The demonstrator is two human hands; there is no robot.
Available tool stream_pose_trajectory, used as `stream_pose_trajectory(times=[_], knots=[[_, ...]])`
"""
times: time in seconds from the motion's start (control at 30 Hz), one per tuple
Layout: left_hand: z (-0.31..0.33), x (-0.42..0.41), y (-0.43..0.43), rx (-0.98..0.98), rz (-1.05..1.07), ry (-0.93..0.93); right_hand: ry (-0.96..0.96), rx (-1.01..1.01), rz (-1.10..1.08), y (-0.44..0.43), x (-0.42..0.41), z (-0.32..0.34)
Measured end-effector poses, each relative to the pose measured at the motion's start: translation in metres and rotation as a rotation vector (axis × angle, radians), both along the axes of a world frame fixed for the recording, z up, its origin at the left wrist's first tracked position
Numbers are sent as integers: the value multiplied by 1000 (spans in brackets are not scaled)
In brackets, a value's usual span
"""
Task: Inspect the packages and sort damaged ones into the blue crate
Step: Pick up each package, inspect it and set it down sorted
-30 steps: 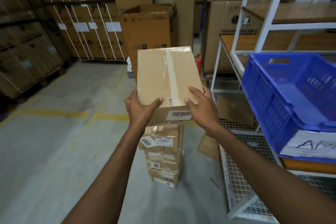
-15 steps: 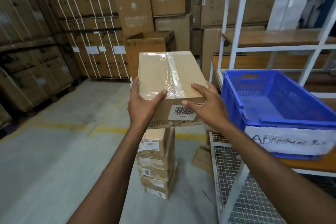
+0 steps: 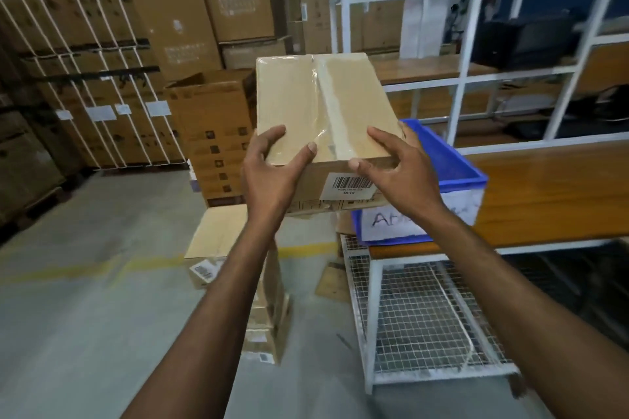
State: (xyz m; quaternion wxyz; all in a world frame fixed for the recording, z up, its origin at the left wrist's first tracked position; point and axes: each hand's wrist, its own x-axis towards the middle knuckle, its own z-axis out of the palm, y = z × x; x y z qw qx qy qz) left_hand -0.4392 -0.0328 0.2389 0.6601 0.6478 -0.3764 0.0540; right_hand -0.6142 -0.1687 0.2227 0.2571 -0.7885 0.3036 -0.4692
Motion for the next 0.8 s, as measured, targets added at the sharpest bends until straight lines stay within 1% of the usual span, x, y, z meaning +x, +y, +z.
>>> stream_pose_trajectory(times=[0.13, 0.27, 0.47, 0.63, 0.8], knots=[[6, -55, -23, -43, -40, -4, -64, -13, -24, -21, -57, 11], [10, -113, -50, -81, -63, -18, -58, -51, -95, -42, -113, 17], [12, -187, -94, -103, -87, -18, -54, -57, -78, -85, -191, 20], [10, -238, -131, -119, -152, -7, -68, -88, -106, -121, -241, 19], [13, -270, -183, -125, -182, 14, -87, -95, -176, -166, -276, 27]])
